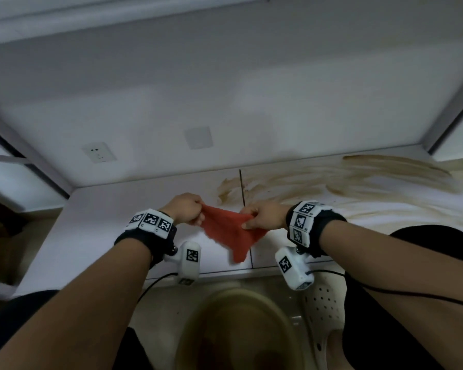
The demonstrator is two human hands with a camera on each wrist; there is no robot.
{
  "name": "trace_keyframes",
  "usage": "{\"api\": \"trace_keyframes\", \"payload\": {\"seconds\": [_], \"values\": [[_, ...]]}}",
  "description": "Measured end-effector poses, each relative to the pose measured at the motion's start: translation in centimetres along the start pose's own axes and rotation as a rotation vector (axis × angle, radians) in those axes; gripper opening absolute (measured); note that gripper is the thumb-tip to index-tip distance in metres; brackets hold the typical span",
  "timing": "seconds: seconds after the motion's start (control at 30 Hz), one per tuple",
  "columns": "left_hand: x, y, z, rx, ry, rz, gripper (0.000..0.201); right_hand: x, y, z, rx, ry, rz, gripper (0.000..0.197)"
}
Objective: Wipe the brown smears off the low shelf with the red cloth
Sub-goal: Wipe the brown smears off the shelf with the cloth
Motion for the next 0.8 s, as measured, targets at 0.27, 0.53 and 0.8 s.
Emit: {"api": "trace_keyframes", "payload": {"seconds": [0.27, 0.53, 0.8], "values": [[-0.7, 0.5, -2.2, -0.12, 0.07, -0.425, 0.034, -0.9, -4.7, -0.8, 0.131, 0.051, -0.179, 0.037], [0.4, -0.1, -3.5, -0.266, 0.017, -0.24, 0.042, -0.5, -5.4, 1.2, 0.184, 0.43, -0.101, 0.037], [1.6, -1.8, -4.4, -0.22, -0.038, -0.452, 0.029, -1.1, -6.8, 4.1, 0.113, 0.114, -0.131, 0.029]]}}
Point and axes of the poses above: each hand's wrist, its own z-axis towards the middle knuckle, its own x-axis out of the back of the hand, y = z × x, the point moved 3 cm from there along z, towards the middle knuckle, and after that the axes turned 12 degrees about -y, right-handed, at the moved point
